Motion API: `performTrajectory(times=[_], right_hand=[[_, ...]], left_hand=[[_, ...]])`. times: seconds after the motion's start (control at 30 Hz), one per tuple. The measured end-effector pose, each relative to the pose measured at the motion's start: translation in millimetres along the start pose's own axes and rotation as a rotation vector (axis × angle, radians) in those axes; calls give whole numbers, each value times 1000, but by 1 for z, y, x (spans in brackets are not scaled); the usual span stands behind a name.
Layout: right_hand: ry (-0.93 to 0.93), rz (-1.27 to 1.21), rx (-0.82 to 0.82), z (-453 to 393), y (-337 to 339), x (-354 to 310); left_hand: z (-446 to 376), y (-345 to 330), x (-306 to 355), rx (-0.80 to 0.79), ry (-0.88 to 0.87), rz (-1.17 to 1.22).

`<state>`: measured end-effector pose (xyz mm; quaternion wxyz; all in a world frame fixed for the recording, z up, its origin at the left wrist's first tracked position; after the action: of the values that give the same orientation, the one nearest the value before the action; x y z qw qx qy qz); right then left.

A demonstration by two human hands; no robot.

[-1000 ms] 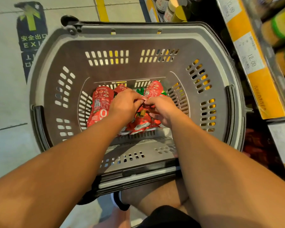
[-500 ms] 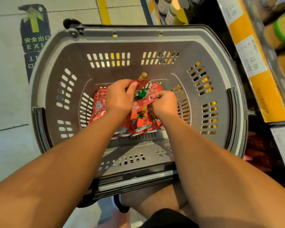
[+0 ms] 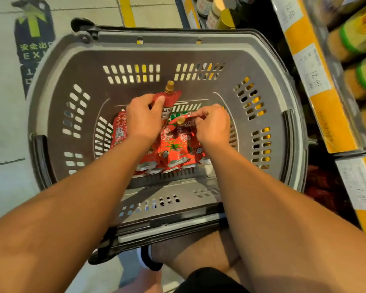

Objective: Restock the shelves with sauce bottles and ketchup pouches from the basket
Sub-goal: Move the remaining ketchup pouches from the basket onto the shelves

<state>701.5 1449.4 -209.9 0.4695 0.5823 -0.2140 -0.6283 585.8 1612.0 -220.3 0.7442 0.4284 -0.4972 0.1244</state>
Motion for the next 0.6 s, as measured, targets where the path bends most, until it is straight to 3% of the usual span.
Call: performTrajectory(times=[0.17, 0.6], right_hand=[[-57, -71, 12, 0, 21, -1], [51, -309, 153, 53, 109, -41]], left_hand=[[4, 4, 5, 9, -33, 77], [47, 62, 43, 145, -14, 250]])
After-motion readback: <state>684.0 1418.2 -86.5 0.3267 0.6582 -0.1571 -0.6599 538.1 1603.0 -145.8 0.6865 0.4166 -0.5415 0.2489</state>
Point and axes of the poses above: each hand's wrist, its own z-axis away from the middle knuckle, its own y-axis out of the back of the hand, x = y × z, the point moved 5 cm from there along -z, towards the middle knuckle, and after that the axes turned 3 degrees about -y, right-handed, at the moved point
